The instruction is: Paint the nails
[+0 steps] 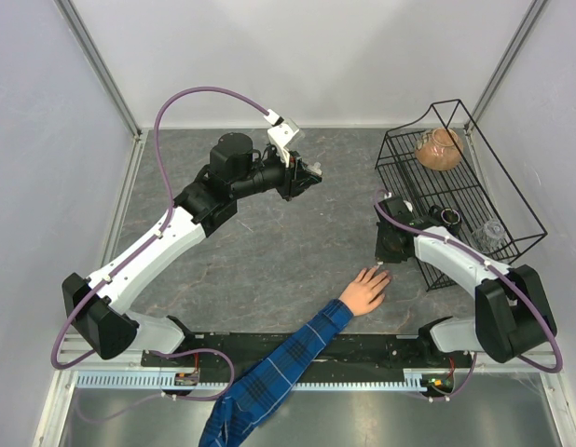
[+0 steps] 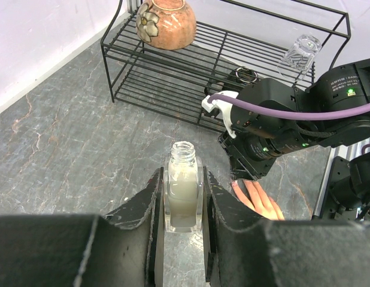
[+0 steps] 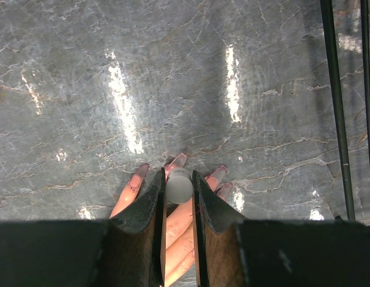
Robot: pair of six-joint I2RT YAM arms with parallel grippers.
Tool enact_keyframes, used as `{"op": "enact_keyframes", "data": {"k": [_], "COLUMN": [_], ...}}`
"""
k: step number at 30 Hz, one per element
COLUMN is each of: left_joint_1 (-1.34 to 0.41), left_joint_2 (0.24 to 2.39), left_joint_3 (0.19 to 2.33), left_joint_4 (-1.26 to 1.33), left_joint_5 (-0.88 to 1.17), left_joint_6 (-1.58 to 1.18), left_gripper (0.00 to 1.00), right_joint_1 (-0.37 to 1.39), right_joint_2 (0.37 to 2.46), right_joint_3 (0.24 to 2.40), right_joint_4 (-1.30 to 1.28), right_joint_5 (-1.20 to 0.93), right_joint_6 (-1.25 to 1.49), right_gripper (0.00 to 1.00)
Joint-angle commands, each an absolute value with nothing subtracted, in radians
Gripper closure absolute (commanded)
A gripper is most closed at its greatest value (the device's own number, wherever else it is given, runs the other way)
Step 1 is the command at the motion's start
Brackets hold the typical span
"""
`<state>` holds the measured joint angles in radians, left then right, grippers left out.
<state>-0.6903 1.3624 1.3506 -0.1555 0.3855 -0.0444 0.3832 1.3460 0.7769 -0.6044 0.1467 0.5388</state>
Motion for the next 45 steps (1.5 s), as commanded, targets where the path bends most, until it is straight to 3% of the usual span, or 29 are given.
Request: {"op": "enact_keyframes", "data": {"k": [1,26,45], "left_joint_1": [-0.687,-0.687,-0.687], "left_joint_2": [1.342,1.358,1.351], "left_joint_3": [1.364,1.385,1.381], "left_joint_4": [-0.124,-0.135,-0.132], "left_joint_5": [0.374,0.368,0.379], "left_joint_6": [-0.032,-0.008,-0.031], "left_gripper": [0.98,0.98,0.98], "right_joint_1": [0.380,0.379,0.380], "right_joint_2": [1.361,1.410,1.370], "right_joint_3": [0.824,0.884,0.819], "right_joint_4": [-0.591,-0.583,-0.595], "right_joint_5": [0.189,0.252,0.115], "right_joint_6": [0.551,0.523,0.509], "right_gripper": [1.00,1.00,1.00]}}
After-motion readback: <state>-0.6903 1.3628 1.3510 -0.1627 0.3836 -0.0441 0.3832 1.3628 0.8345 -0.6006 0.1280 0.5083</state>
